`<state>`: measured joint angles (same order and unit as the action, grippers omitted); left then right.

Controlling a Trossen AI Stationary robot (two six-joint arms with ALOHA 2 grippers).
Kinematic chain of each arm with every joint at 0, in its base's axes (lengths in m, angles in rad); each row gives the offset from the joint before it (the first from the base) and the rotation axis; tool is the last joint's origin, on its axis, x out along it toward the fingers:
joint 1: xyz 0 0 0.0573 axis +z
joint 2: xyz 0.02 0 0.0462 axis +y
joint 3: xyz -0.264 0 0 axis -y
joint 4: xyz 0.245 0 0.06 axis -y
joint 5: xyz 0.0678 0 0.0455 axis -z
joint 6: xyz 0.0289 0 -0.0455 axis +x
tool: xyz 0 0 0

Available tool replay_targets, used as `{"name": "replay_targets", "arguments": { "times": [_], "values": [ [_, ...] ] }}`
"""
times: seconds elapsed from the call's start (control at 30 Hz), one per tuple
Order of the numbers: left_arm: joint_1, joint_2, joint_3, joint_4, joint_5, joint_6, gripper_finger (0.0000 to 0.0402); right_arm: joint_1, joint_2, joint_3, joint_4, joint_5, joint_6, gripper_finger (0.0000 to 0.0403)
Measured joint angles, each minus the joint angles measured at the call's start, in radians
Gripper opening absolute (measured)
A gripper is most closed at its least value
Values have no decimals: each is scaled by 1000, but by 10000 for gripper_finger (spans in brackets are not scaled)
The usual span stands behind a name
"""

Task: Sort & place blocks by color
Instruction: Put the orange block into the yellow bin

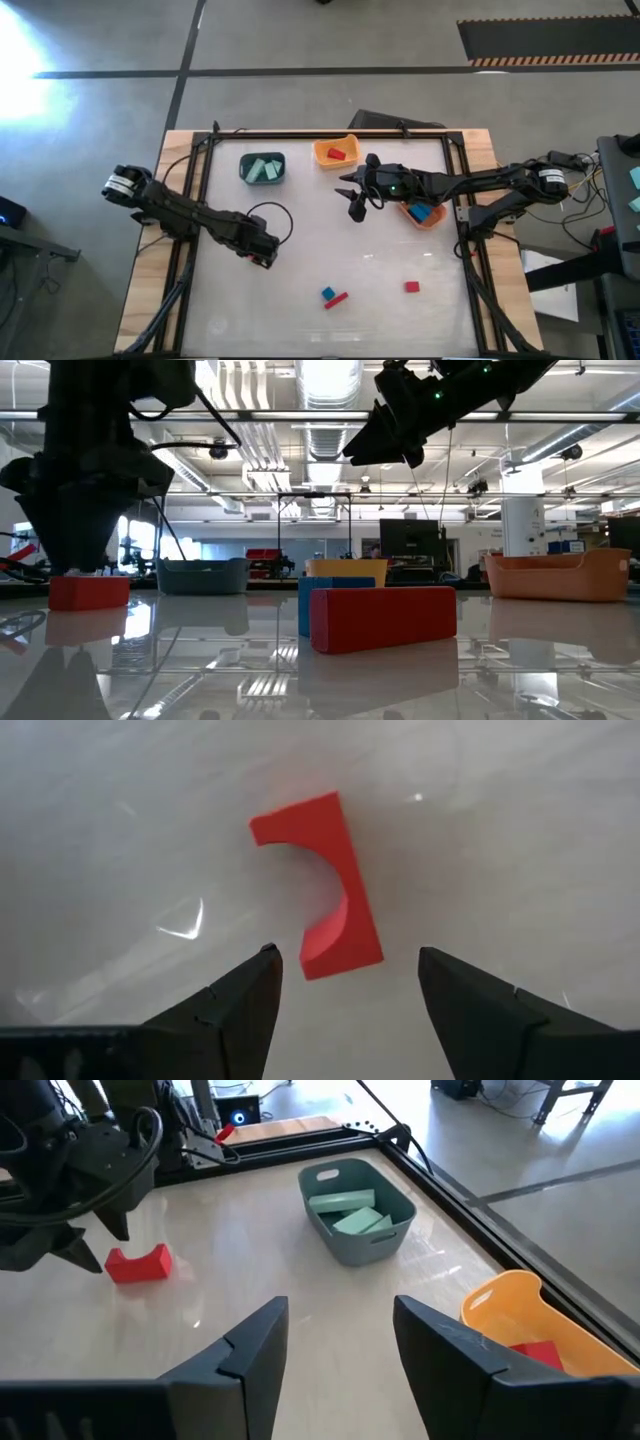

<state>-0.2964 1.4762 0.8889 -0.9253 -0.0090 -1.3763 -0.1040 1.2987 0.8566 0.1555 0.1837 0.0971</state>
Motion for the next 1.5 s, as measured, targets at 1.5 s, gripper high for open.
{"name": "replay_targets", "arguments": {
  "times": [1.5],
  "values": [
    [-14,63,-2,251,-242,261,69,2,1,-54,14,-1,2,173]
  ]
}}
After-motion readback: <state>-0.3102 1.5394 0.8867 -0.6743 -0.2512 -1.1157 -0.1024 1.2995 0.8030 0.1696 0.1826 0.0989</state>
